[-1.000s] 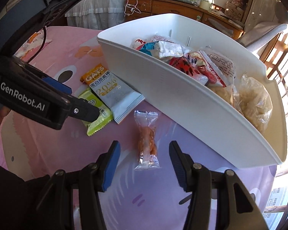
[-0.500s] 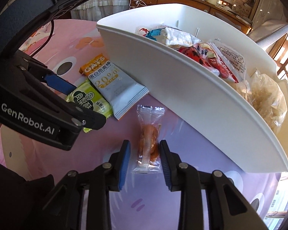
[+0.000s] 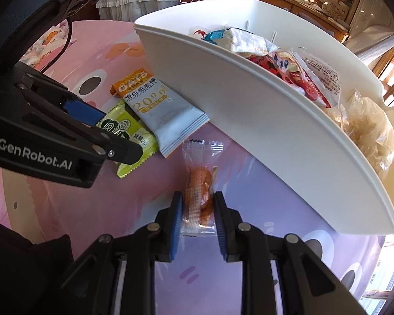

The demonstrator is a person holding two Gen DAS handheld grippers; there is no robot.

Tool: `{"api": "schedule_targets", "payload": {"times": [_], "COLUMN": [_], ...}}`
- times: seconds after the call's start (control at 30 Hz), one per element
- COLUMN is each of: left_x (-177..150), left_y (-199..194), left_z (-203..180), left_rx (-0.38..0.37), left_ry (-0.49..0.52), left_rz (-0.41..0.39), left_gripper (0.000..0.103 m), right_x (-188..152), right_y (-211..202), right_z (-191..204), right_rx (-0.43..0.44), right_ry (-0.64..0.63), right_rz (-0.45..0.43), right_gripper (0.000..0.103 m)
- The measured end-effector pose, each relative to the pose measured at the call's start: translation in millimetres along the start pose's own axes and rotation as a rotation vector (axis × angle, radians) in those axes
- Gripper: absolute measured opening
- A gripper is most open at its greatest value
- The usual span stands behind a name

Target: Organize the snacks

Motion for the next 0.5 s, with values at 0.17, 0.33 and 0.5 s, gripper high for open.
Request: {"api": "schedule_targets", "payload": {"times": [0.17,0.33,0.5], "left_x": [-7.1,-18.3,-27.9], "left_y": [-4.6,-17.5,-38.5], "left_z": [-7.6,-15.7,-23.4], "left_rx": [-0.008,-0.011,-0.005], "left_ry": [0.011,0.024,0.024], "left_rz": [-0.006,-0.03,-0.077], "left_gripper": [0.049,0.049,0.049], "right_x": [-2.7,-4.6,-5.8], "right_y": [-2.8,-9.4,-23.6], "right_z": [2.0,2.7,4.9], "right_rx": [0.013,0.016,0.024], "right_ry": [0.012,0.014,0.011], "right_rz": [0.013,0.009,-0.015], "right_gripper": [0.023,0.023,0.023]}}
Point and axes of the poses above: each gripper's, at about its wrist camera, not at the fingertips, and y roughly the way its jaws point, z to its left, x to its top, the point moved 3 cm from there along y, roughly the way its jaws point, and after that the axes turned 1 degree about -z, right-handed, at the moved point
